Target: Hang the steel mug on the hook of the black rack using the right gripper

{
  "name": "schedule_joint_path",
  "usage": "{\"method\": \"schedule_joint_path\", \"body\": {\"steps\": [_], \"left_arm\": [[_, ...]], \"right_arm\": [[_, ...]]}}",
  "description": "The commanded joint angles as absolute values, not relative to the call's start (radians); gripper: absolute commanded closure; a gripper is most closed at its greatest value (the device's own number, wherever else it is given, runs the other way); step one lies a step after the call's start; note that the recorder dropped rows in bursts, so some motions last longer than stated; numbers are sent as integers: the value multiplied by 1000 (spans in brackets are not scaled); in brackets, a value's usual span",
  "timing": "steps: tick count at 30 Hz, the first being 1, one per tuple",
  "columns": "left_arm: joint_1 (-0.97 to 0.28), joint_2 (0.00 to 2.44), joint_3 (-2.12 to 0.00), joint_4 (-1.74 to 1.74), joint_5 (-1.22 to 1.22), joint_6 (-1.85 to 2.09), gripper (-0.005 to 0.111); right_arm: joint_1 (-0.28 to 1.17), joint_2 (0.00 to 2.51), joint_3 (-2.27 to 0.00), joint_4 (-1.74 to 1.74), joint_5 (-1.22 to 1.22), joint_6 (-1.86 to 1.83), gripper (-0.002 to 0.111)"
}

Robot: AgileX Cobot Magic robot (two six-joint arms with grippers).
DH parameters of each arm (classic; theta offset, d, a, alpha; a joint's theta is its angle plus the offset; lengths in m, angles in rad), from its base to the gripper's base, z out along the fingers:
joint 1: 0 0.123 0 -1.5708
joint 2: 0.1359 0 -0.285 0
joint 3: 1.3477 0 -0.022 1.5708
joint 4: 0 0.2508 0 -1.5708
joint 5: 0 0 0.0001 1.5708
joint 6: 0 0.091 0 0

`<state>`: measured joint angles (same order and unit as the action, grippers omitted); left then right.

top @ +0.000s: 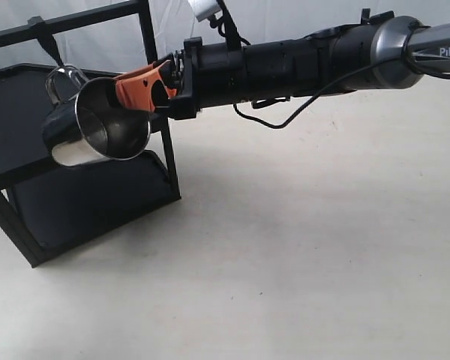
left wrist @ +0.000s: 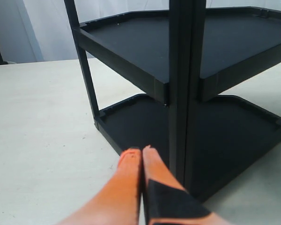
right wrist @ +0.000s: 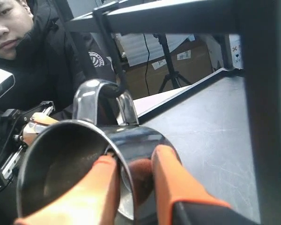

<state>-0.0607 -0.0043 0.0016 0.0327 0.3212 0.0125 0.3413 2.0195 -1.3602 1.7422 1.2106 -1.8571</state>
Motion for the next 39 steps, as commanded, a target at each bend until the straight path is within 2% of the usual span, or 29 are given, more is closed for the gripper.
{"method": "schedule_joint_path", "body": {"steps": [1,39], "left_arm": [[-63,0,0,39,313,9,107],[-63,0,0,39,313,9,107]], "right_arm": [[333,2002,-1364,1744,1221,-1839,82],[331,1980,-1364,1735,1187,-1798,82]]}}
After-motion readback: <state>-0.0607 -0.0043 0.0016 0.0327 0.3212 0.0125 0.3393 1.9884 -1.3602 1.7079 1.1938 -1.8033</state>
